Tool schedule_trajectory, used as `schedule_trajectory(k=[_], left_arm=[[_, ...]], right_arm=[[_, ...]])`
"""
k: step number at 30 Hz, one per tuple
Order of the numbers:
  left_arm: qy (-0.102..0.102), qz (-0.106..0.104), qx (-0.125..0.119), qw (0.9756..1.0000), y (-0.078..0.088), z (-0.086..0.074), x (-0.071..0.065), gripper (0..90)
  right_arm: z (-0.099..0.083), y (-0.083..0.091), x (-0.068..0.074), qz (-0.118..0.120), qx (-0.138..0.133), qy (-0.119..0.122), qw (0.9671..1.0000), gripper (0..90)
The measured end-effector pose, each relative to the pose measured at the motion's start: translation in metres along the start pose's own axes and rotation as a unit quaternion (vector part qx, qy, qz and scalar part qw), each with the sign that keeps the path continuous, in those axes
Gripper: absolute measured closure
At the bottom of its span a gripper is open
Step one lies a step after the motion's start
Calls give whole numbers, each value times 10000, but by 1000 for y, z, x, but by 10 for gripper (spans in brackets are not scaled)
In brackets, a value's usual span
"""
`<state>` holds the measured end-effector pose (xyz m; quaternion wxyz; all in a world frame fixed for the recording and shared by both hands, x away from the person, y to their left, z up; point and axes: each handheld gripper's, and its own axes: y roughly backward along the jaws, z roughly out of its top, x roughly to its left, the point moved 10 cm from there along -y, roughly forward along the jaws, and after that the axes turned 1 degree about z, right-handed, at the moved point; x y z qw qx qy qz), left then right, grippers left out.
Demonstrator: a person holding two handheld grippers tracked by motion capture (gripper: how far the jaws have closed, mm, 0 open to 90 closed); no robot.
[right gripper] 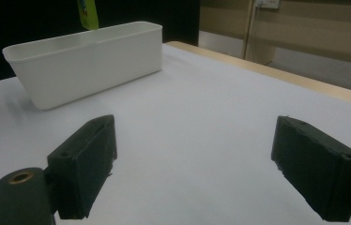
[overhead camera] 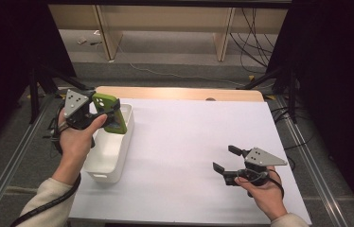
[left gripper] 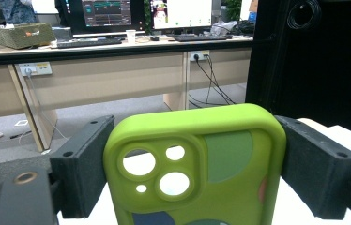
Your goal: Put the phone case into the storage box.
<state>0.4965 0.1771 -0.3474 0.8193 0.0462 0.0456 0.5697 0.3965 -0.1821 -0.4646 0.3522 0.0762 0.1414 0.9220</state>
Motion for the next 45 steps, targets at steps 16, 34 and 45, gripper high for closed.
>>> schedule_trajectory(k=[16,34,45], left_arm=[[-6,57,35,10000,-5,0,7,162],[26,143,56,9999,-10,-1,17,162],[23,157,53,9999,-12,-1,19,162]], right_arm=[[-1,-1,1,13,1,-5,10000,155],[-1,-2,1,20,7,0,10000,155],[-1,-2,1,30,6,-6,10000,155]])
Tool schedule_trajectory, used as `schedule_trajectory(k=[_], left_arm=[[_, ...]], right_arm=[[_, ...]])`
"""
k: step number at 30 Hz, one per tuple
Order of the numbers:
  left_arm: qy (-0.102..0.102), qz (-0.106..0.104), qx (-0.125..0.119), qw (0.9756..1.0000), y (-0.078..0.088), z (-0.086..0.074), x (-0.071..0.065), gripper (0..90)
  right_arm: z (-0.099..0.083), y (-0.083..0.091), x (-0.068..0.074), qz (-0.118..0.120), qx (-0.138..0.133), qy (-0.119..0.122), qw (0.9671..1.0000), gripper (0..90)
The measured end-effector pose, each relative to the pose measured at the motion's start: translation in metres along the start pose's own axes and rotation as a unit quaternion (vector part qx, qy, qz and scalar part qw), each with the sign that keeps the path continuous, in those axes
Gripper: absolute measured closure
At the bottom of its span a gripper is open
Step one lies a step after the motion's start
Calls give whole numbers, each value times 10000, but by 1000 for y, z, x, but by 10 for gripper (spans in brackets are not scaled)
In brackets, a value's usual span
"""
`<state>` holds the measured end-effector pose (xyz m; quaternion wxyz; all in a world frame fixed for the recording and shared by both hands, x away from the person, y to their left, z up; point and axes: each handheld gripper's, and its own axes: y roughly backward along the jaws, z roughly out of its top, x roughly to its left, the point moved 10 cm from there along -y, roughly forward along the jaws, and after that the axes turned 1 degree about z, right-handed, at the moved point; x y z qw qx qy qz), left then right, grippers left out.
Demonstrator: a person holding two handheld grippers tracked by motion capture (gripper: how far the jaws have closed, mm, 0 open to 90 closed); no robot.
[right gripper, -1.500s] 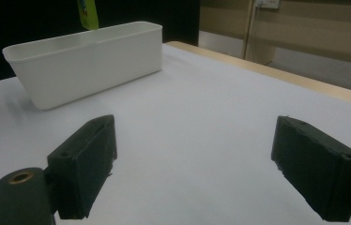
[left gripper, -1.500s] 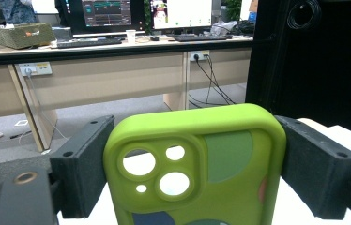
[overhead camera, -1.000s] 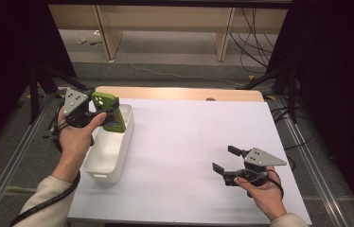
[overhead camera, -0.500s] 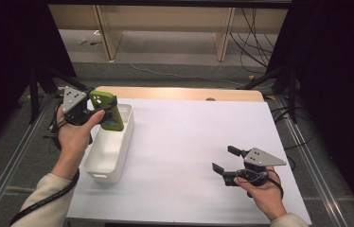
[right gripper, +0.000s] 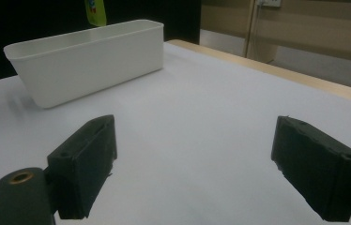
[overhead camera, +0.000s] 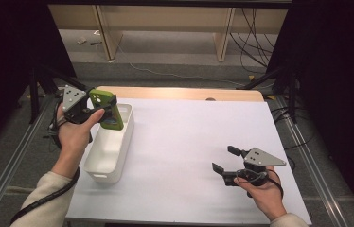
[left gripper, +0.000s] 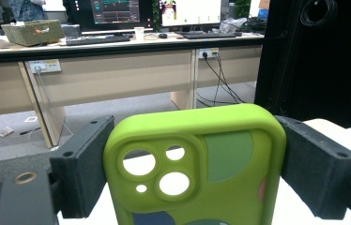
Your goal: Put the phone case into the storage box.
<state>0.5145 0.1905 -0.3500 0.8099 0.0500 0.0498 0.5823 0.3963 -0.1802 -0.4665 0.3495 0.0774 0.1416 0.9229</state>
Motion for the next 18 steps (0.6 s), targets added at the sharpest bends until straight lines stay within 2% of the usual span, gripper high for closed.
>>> schedule_trajectory(k=[18], left_arm=[[-11,14,24,10000,-6,-1,3,162]], right_arm=[[0,0,0,2,-2,-11,10000,155]])
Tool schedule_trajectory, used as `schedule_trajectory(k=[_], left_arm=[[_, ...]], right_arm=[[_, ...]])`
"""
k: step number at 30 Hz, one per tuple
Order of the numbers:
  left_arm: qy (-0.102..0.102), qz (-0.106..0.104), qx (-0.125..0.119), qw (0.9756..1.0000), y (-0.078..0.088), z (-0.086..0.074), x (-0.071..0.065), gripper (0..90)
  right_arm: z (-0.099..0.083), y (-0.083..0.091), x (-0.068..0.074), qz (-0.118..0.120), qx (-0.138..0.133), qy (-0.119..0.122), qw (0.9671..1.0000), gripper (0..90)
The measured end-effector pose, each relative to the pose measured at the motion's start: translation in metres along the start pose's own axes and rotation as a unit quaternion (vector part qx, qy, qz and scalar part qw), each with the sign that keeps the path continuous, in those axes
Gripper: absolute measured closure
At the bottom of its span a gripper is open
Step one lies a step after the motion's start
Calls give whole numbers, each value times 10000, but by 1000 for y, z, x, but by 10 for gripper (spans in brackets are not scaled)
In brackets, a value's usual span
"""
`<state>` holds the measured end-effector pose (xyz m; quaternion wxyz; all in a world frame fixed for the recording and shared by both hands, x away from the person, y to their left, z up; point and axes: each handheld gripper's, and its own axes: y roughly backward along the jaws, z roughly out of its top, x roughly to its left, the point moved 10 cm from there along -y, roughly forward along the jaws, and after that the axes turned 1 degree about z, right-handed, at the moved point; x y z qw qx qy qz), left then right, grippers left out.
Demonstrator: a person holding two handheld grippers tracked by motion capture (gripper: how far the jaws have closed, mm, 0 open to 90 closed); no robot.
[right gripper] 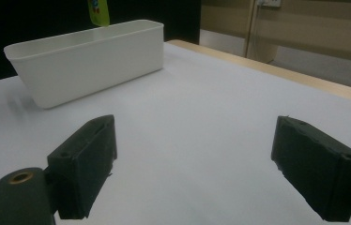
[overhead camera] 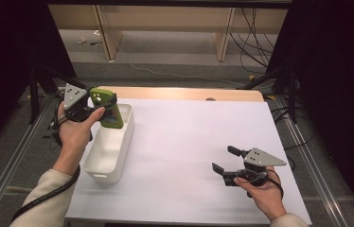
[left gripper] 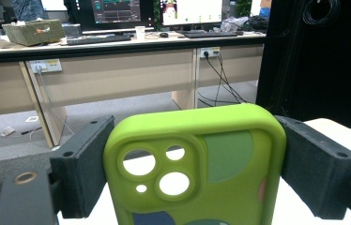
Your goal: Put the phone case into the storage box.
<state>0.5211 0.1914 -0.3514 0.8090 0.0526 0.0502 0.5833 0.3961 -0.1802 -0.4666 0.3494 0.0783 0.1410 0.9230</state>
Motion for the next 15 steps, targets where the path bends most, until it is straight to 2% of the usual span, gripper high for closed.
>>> schedule_trajectory(k=[15], left_arm=[[-28,39,27,10000,-5,0,3,162]], right_arm=[[0,0,0,6,3,-3,10000,155]])
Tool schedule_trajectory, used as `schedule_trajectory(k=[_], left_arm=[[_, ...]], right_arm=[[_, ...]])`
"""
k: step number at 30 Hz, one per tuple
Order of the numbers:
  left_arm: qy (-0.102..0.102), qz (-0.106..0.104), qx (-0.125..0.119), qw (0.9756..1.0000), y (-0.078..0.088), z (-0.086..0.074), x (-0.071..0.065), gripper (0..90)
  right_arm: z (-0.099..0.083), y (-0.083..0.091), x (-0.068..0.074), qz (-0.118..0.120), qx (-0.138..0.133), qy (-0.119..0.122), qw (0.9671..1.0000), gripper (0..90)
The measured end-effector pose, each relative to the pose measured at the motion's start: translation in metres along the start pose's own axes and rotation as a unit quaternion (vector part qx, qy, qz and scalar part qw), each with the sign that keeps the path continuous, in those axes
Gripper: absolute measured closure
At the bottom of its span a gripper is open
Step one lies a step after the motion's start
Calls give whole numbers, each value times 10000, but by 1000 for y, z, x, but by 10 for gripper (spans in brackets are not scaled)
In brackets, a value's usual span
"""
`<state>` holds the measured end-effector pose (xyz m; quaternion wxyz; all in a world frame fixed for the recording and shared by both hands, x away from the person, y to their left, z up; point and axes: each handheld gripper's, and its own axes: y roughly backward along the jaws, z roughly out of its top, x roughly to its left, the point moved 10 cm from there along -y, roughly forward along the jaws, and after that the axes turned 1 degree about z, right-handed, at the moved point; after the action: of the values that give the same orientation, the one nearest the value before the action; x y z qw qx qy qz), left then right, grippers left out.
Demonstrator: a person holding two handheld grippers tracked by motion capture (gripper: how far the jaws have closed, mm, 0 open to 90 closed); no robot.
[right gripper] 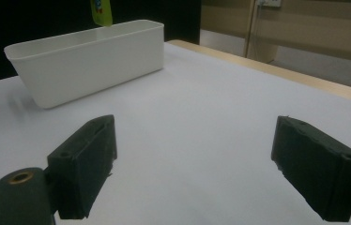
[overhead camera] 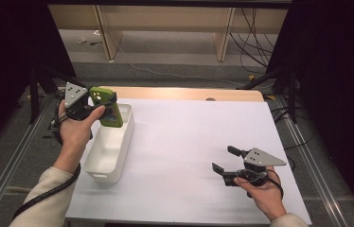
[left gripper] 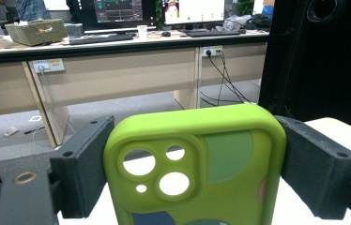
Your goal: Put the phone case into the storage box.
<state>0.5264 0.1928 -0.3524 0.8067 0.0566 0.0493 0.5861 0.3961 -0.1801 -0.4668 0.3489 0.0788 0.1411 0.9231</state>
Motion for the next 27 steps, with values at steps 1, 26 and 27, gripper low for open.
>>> schedule_trajectory(k=[1,26,27], left_arm=[[-5,1,8,10000,0,0,0,162],[-50,13,67,10000,-11,-3,6,161],[-48,16,71,10000,-12,-3,6,161]], right_arm=[[0,0,0,-1,3,-1,10000,155],[-1,-1,0,9,12,-10,10000,155],[-1,-1,0,9,13,-12,10000,155]])
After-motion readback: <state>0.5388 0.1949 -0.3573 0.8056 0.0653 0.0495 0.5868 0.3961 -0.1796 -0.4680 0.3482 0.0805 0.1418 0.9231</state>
